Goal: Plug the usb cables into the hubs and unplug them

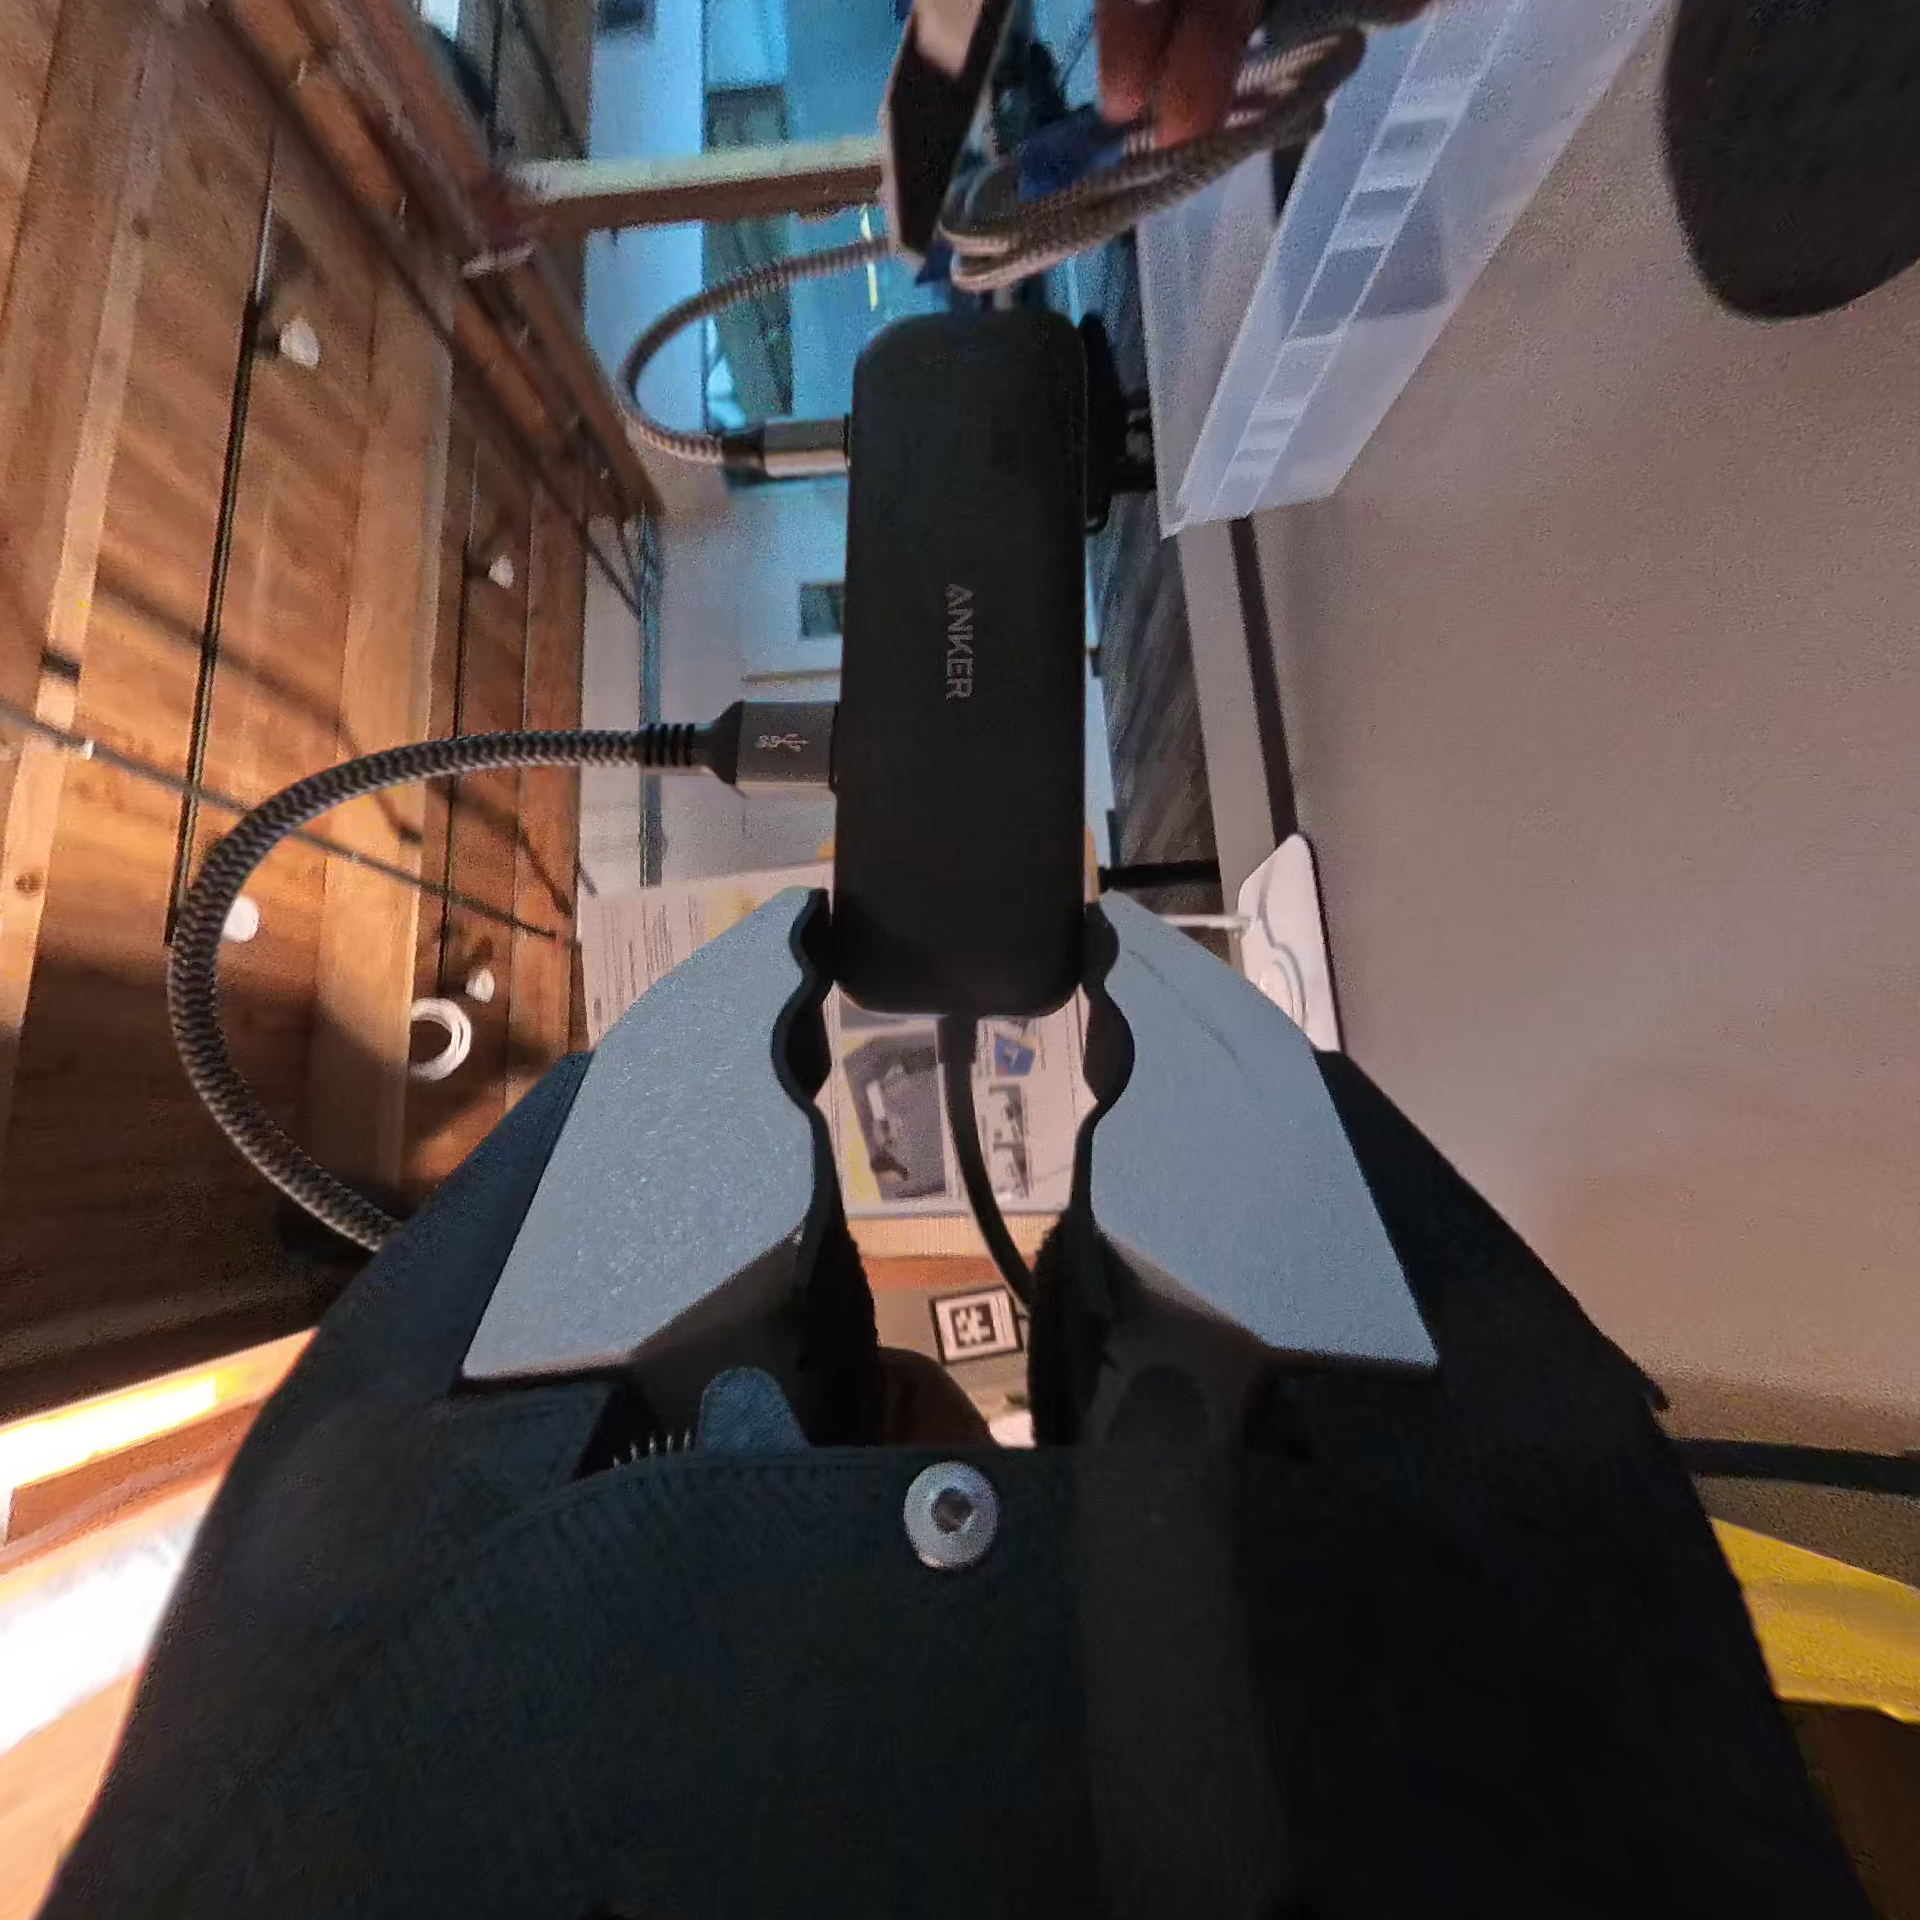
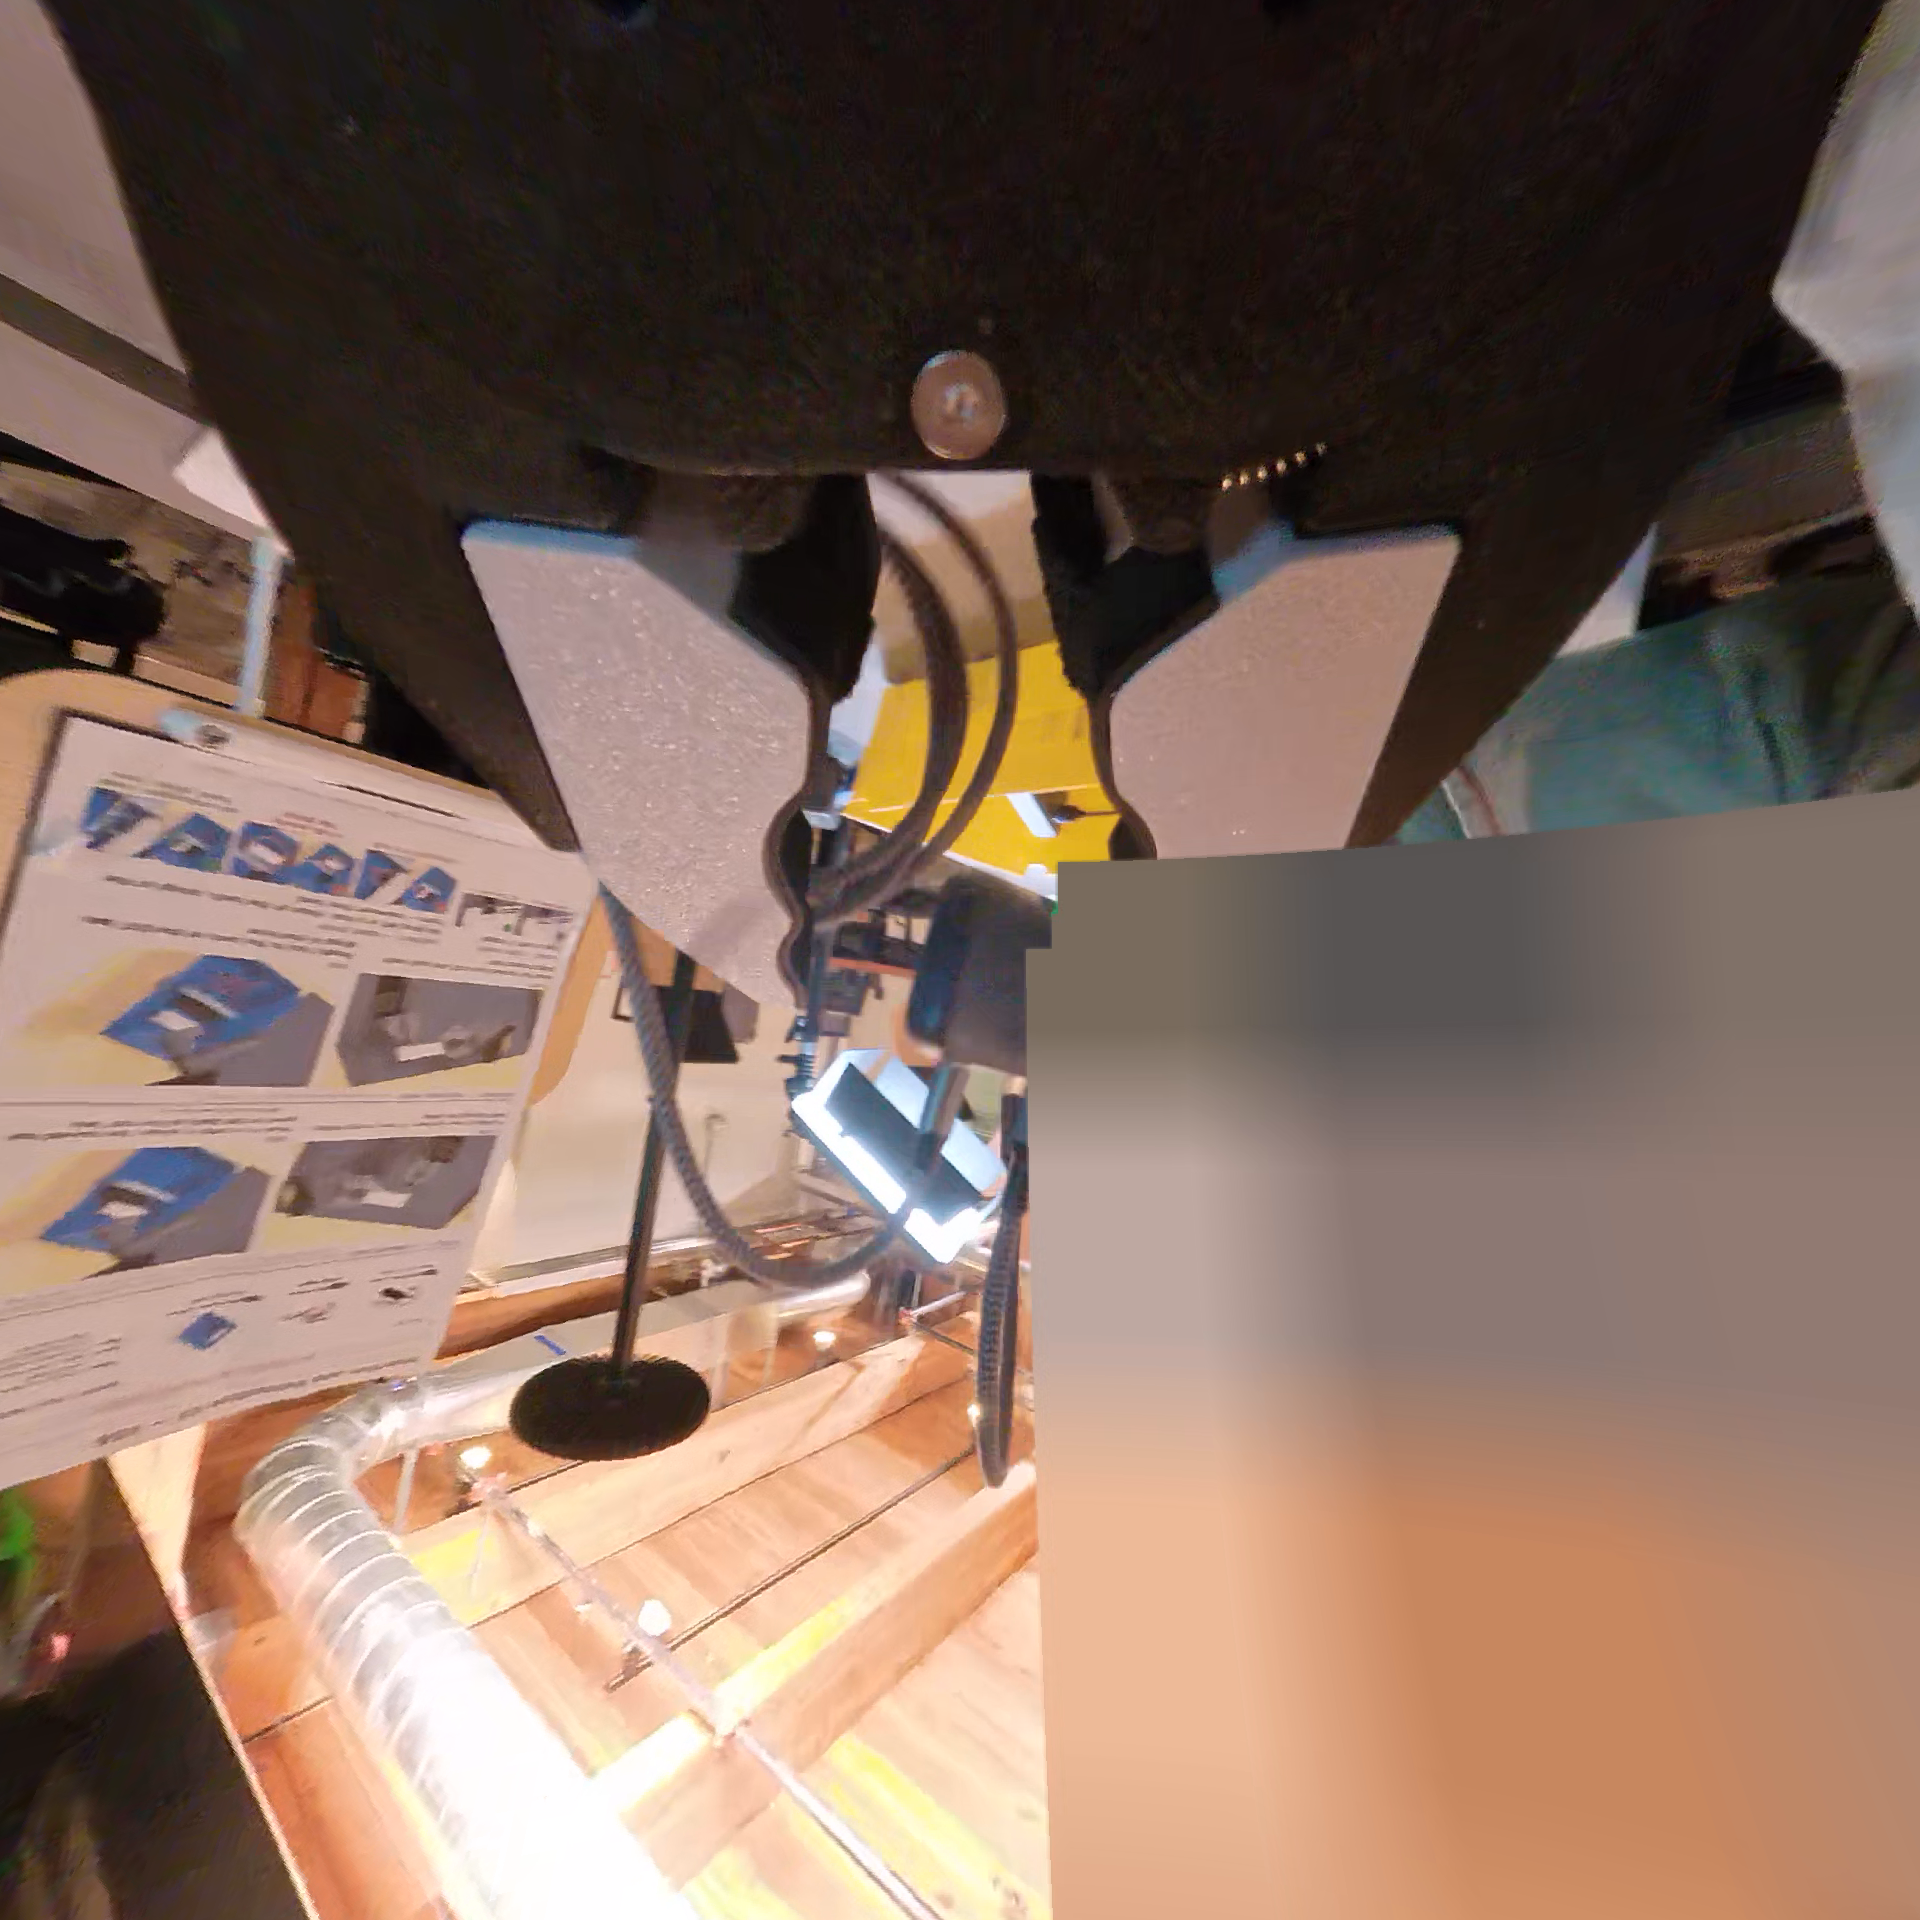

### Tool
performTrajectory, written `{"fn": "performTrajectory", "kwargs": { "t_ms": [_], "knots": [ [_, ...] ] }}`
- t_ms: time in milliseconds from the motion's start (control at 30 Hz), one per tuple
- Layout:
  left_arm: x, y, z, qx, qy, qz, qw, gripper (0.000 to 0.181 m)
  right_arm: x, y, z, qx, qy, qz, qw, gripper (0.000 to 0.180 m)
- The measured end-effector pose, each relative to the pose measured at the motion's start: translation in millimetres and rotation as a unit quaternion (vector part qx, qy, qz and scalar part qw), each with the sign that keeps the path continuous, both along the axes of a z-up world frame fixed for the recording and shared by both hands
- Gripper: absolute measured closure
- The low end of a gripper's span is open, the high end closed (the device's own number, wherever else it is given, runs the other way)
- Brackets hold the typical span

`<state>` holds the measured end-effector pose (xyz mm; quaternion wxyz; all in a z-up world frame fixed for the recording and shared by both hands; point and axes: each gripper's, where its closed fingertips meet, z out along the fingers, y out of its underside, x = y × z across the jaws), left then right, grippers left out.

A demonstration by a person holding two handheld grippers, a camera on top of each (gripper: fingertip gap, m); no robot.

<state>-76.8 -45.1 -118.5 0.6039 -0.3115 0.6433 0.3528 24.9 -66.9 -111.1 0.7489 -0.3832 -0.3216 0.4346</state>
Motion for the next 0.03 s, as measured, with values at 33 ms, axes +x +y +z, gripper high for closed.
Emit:
{"fn": "performTrajectory", "kwargs": {
  "t_ms": [33],
  "knots": [
    [5.4,-2.1,-3.1,-0.002,0.015,-0.012,1.000,0.134,-0.8,0.4,-1.7,0.004,-0.014,-0.009,1.000,0.127]
  ]
}}
